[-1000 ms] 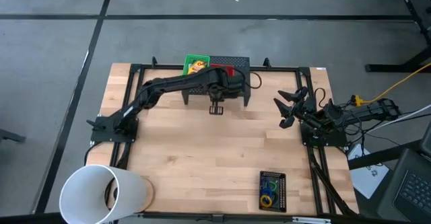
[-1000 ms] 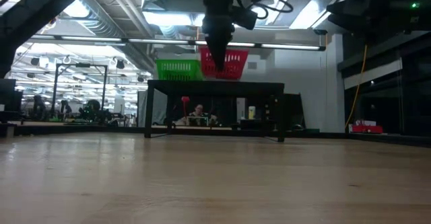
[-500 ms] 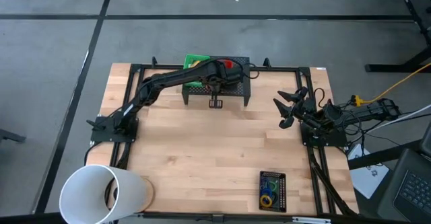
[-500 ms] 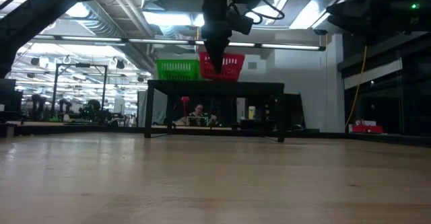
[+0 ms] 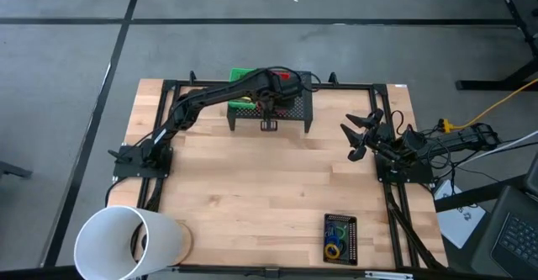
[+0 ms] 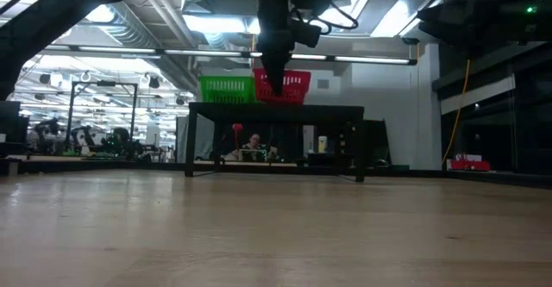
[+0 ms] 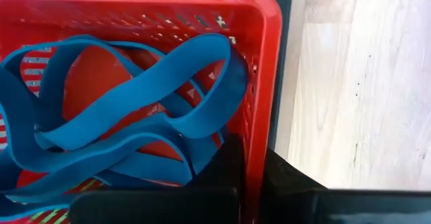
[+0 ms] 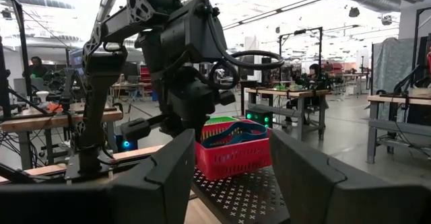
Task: Pick & Place Office Desk Supplies
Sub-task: Put the red bin on the shelf
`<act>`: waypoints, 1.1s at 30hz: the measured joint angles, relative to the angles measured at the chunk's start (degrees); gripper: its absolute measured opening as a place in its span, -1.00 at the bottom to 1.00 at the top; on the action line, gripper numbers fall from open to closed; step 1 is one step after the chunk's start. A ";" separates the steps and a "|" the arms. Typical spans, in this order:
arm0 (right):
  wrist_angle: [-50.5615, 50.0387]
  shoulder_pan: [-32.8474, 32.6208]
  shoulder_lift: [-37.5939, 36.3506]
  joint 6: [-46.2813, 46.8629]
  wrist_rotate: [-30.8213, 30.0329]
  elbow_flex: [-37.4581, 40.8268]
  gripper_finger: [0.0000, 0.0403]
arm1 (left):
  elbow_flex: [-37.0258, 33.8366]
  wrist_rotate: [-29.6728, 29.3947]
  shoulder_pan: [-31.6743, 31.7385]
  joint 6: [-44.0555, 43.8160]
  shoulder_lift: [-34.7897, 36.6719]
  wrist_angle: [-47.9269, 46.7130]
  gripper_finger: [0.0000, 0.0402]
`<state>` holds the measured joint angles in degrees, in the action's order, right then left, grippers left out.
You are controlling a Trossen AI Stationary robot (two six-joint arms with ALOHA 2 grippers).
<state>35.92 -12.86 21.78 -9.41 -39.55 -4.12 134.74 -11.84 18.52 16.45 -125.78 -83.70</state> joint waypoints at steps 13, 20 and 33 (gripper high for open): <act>0.00 0.00 0.00 0.41 0.17 0.00 -0.06 | 0.00 2.20 -0.10 -2.30 0.00 0.40 -0.91; 0.01 0.00 0.01 0.41 0.17 0.00 -0.06 | 0.00 -0.57 0.05 -2.28 0.00 0.57 -0.78; 0.02 0.00 0.00 0.39 0.17 0.00 -0.06 | 0.00 -2.60 -0.15 -1.92 0.02 3.49 -0.55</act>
<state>35.94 -12.86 21.78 -9.02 -39.38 -4.12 134.74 -14.43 18.37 14.54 -125.75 -80.22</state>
